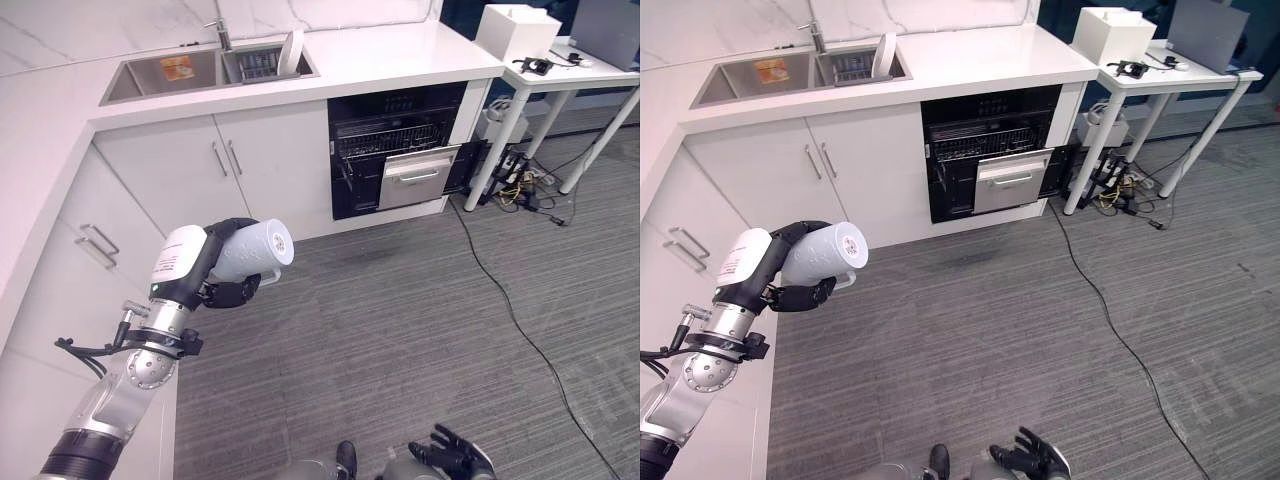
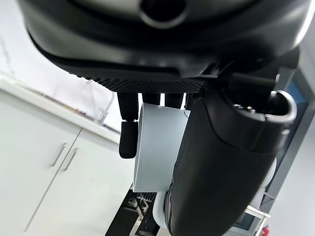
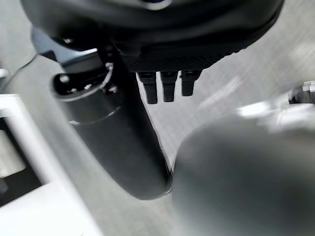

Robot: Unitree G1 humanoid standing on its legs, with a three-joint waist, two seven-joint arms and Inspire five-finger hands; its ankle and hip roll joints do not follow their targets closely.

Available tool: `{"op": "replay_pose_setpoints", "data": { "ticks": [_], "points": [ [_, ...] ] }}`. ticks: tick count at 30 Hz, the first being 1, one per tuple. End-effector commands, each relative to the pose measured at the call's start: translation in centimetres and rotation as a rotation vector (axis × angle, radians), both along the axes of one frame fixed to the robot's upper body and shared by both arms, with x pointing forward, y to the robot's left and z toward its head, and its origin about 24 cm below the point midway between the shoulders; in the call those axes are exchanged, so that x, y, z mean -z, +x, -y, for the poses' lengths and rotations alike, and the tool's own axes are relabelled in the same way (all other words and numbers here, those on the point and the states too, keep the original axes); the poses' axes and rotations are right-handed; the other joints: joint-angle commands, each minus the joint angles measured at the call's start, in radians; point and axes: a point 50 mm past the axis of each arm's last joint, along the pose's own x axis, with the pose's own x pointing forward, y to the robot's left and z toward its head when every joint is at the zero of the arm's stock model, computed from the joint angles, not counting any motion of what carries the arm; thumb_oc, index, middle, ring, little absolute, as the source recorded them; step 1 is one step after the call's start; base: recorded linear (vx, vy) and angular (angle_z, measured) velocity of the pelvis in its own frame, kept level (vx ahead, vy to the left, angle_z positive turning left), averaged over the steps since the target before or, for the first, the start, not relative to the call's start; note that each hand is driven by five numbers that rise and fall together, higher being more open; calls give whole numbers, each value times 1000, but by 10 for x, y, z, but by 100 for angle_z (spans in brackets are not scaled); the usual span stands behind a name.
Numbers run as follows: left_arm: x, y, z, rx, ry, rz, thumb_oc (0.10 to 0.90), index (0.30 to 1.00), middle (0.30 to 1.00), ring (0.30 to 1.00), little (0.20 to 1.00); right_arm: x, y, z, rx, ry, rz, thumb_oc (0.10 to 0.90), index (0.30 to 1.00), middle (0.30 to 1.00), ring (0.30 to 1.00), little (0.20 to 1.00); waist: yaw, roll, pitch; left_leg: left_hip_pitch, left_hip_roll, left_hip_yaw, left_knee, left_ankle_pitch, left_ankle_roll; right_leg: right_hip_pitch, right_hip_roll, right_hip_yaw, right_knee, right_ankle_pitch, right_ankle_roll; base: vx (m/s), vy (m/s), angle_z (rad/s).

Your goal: Place the dishes in the dishwasher.

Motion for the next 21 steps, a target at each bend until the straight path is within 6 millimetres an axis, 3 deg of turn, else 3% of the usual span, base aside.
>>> {"op": "replay_pose_setpoints", "data": {
  "ticks": [1,2,4,5,7,10,11,12,13,14,15,16,18,21],
  "points": [
    [-54,2,11,66,-45,276,400,300,300,300,300,-4,-2,19,-62,-90,-6,800,900,900,900,900,-14,51,-52,-56,85,-96,140,-151,-87,54,-6,-25,-493,248,-15,229,-222,-29],
    [-55,3,13,68,-42,277,400,300,300,300,300,-4,-1,20,-60,-91,-6,800,900,900,900,900,-21,51,-47,-43,90,-108,140,-163,-90,54,-32,-16,-573,266,-12,217,-280,-1],
    [-57,3,11,66,-37,283,400,300,300,300,300,-3,1,21,-72,-95,-18,800,900,900,900,900,-22,13,-37,-7,94,-97,140,-212,-107,-42,-156,41,-592,319,30,276,-533,19],
    [-56,1,7,55,-32,286,400,300,300,300,300,-3,2,19,-84,-92,-23,800,900,900,900,900,-14,4,-38,7,116,-71,140,-229,-117,-64,-182,34,-592,334,47,306,-608,-6],
    [-53,-2,4,42,-29,289,400,300,300,300,300,-3,5,20,-103,-95,-27,800,900,900,900,900,-3,-1,-44,10,149,-49,140,-231,-130,-50,-173,11,-592,297,55,263,-481,-29],
    [-46,-9,8,11,-52,274,400,300,300,300,300,-6,9,25,-142,-119,-30,800,900,900,900,900,0,-16,-69,37,230,-42,140,-209,-169,-2,-115,-18,-592,222,12,370,-606,-5],
    [-45,-10,15,26,-63,272,400,300,300,300,300,-10,8,33,-103,-126,-20,800,900,900,900,900,1,-36,-68,45,271,16,140,-85,-188,45,-94,-46,-592,177,-35,287,-496,37],
    [-45,-10,15,28,-64,272,400,300,300,300,300,-10,8,33,-101,-126,-19,800,900,900,900,900,2,-38,-67,45,271,19,140,-77,-189,48,-94,-48,-592,176,-38,232,-492,44],
    [-46,-9,19,41,-70,274,400,300,300,300,300,-11,7,36,-85,-129,-12,800,900,900,900,900,7,-52,-63,41,272,54,151,-24,-191,67,-97,-65,-592,161,-55,93,-258,49],
    [-46,-7,21,54,-80,276,400,300,300,300,300,-11,5,41,-76,-135,-8,800,900,900,900,900,8,-51,-53,7,272,67,220,-12,-195,88,-86,-84,-592,146,-73,193,-292,43],
    [-45,-5,21,47,-88,272,400,300,300,300,300,-11,5,41,-86,-141,-10,800,900,900,900,900,14,-43,-47,-8,207,44,207,-43,-178,95,-70,-73,-592,140,-76,199,-164,41],
    [-44,-5,20,41,-90,268,400,300,300,300,300,-11,6,41,-91,-140,-13,800,900,900,900,900,16,-40,-49,-2,182,38,171,-48,-170,92,-63,-62,-592,142,-76,251,-58,28],
    [-44,-1,18,24,-96,251,400,300,300,300,300,-8,3,37,-113,-136,-37,800,900,900,900,900,7,0,-55,-60,132,11,140,-113,-162,105,4,-52,-592,124,-78,310,25,-34],
    [-43,2,20,18,-105,250,400,300,300,300,300,-5,0,31,-137,-140,-52,800,900,900,900,900,13,20,-50,-166,120,22,140,-63,-183,129,39,-44,-592,96,-78,249,47,-26]
  ]
}}
